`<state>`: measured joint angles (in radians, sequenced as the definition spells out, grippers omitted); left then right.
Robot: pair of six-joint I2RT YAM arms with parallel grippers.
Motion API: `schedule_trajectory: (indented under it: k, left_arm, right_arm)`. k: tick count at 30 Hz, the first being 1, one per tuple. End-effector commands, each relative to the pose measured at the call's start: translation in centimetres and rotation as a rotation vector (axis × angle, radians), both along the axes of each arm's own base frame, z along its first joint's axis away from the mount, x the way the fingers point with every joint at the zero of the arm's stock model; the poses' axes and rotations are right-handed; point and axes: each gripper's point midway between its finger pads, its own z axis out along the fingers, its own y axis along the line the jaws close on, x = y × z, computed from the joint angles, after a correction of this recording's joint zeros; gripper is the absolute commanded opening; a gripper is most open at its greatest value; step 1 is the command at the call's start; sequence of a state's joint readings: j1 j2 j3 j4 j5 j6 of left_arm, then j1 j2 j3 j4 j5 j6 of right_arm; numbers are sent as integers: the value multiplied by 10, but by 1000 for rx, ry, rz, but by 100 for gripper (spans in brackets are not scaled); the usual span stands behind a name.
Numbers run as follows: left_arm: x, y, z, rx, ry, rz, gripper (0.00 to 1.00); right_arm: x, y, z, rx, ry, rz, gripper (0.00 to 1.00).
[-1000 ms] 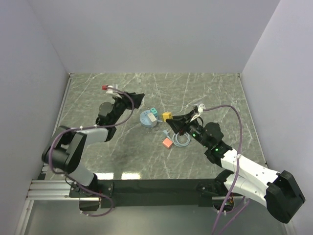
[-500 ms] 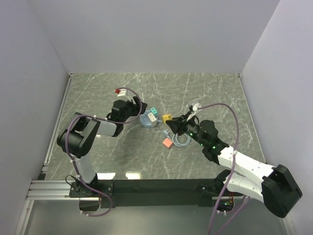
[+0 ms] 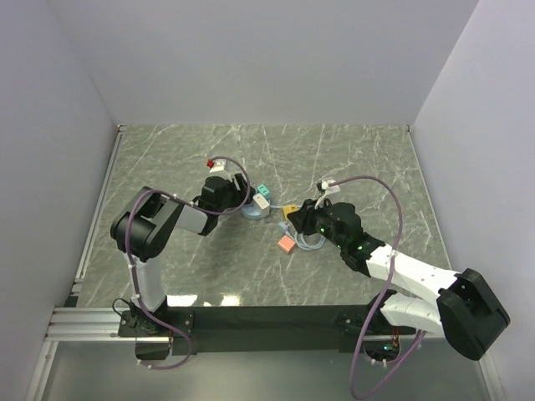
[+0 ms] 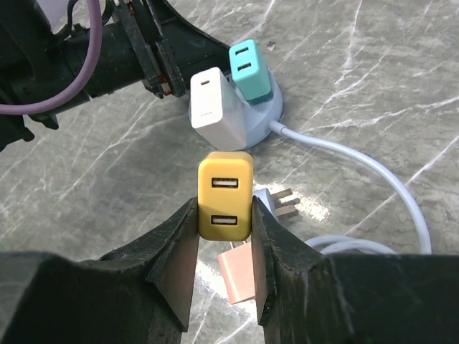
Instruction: Insert the plug
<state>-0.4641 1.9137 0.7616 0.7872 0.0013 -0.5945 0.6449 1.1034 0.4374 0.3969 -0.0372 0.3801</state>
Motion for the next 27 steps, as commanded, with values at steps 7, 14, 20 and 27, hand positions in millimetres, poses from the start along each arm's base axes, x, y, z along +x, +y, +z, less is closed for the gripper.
schedule_trajectory:
  k: [7,14,20,27]
  left_arm:
    - [-34,-20,-8,-27,49,-32,57]
    - [-71,-40,-26,-74,132,-89,28]
    - [-98,-48,-25,-91,144,-143,24]
    - [-101,-49,-21,-91,124,-169,23]
  right_arm:
    - [2,8,35,21,-84,36,0]
    - [-1,9,60,-40,-168,74,0]
    - [-9,38,57,-166,-185,205,0]
    - [-5,63,30,-312,-83,330,0]
